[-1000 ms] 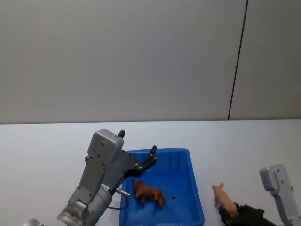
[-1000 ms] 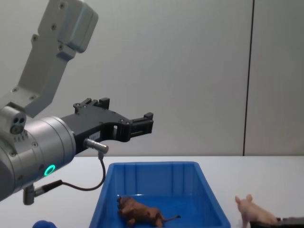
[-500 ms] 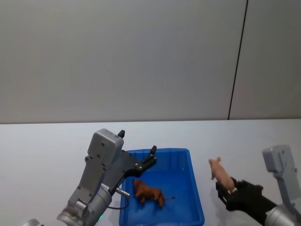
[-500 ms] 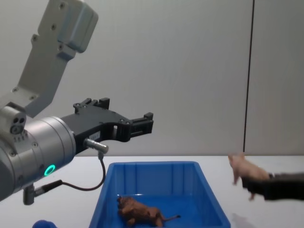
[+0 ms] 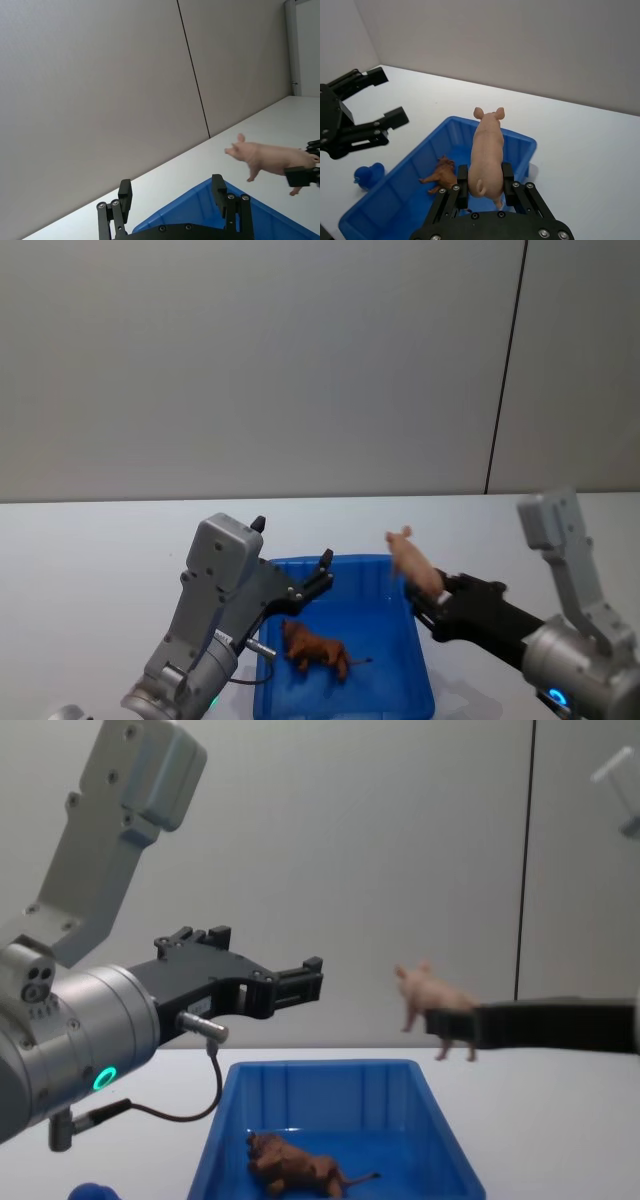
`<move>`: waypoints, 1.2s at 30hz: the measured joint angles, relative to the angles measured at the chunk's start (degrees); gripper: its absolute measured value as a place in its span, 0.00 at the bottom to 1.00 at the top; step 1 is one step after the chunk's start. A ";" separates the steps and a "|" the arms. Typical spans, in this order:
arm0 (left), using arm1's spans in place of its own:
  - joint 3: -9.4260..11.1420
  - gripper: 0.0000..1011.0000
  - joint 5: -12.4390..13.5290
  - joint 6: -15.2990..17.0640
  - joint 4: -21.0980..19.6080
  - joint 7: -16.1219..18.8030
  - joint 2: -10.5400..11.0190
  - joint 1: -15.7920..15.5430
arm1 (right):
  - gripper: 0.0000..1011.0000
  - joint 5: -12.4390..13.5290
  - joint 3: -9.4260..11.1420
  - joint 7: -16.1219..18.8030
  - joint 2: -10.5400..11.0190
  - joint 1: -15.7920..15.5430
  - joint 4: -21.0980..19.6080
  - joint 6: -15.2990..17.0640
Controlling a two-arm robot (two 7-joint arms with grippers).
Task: Pick up the two dolls from the table and place them into the box.
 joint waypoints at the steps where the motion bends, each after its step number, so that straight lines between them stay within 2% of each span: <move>1: 0.00 0.99 0.00 0.00 0.00 0.00 0.00 0.00 | 0.37 -0.03 -0.27 0.69 -0.62 0.99 0.59 0.88; 5: 0.00 0.99 0.00 0.00 0.00 0.00 0.00 0.00 | 0.38 -0.20 -0.87 2.23 -2.04 3.11 2.39 2.50; 8: 0.00 0.99 0.00 0.00 0.00 0.00 0.00 0.00 | 0.49 -0.46 -1.50 3.43 -3.38 5.08 4.55 3.69; 9: 0.00 0.99 0.00 0.00 0.00 0.00 0.00 0.00 | 0.49 -0.46 -1.50 3.43 -3.38 5.08 4.55 3.69; 13: 0.00 0.99 0.00 0.00 0.00 0.00 0.00 0.00 | 0.63 -0.85 -1.97 4.39 -4.29 6.59 6.25 4.19; 16: 0.00 0.99 0.00 0.00 0.00 0.00 0.00 0.00 | 0.75 -1.07 -2.07 4.84 -4.46 7.00 6.75 4.19; 19: 0.00 0.99 0.00 0.00 0.00 0.00 0.00 0.00 | 0.81 -1.26 -2.07 5.28 -4.43 7.30 7.15 3.92; 23: 0.00 0.99 0.00 0.00 0.00 0.00 0.00 0.00 | 0.94 -1.33 -1.62 5.91 -3.59 7.08 7.14 2.77; 26: 0.00 0.99 0.00 0.00 0.00 0.00 0.00 0.00 | 0.99 -1.23 -1.12 6.20 -2.63 6.32 6.62 1.85; 36: 0.00 0.99 0.00 0.00 0.00 0.00 0.00 0.00 | 0.99 0.99 1.13 6.35 1.73 1.85 3.64 -2.54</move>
